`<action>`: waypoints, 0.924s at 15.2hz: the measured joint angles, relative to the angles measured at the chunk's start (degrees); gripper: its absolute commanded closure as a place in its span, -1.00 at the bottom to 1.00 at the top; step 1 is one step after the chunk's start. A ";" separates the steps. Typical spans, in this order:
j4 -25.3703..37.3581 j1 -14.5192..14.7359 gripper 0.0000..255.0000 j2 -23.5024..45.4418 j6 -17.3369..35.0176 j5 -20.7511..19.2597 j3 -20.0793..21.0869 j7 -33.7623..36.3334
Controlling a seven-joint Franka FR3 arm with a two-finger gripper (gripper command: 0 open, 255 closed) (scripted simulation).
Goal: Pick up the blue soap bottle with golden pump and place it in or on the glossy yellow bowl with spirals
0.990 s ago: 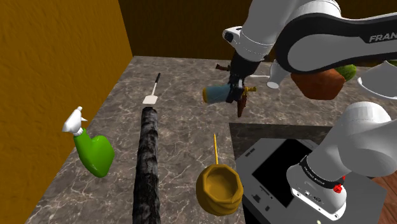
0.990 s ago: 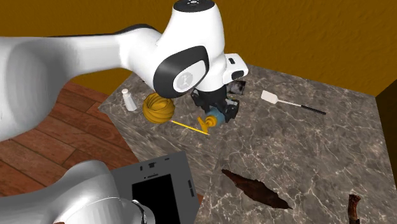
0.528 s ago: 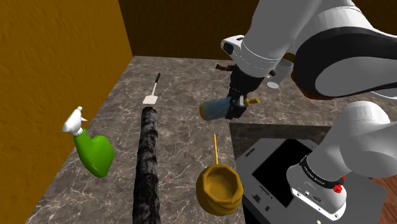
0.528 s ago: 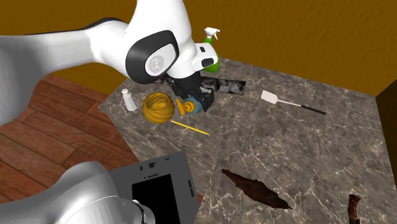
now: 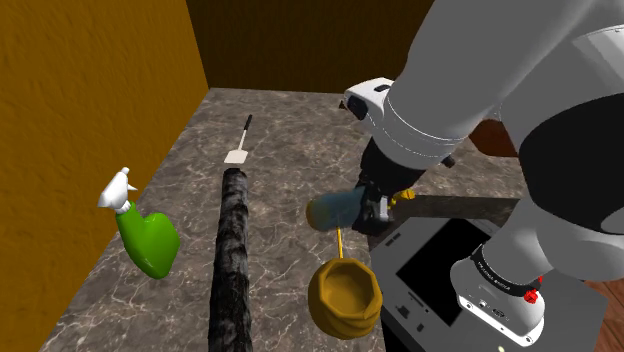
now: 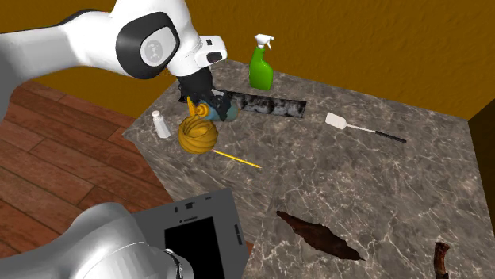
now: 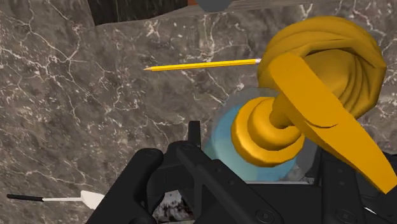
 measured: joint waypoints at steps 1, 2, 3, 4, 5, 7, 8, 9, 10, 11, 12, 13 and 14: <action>0.00 0.46 1.00 0.36 0.40 0.59 1.51 1.53; 1.24 0.59 1.00 1.19 0.08 0.88 3.00 3.12; 2.08 0.87 1.00 1.82 -0.01 1.32 4.57 4.81; 2.47 1.19 1.00 2.07 -0.05 1.72 5.81 6.17; 3.31 1.32 1.00 2.70 -0.16 2.00 7.19 7.61; 4.40 1.59 1.00 3.25 -0.53 2.41 8.90 9.52; 4.36 1.52 1.00 3.64 -0.07 2.47 9.43 9.94; 3.82 1.62 1.00 3.71 0.54 2.65 9.79 10.20; 3.20 1.60 1.00 3.93 1.37 2.74 10.10 10.31; 2.79 1.44 1.00 4.36 2.22 2.74 10.48 10.47; 2.25 1.46 1.00 4.55 2.96 2.86 10.84 10.68; 1.56 1.60 1.00 4.47 3.58 3.03 10.98 10.71; 0.94 1.58 1.00 4.71 4.43 3.13 11.32 10.86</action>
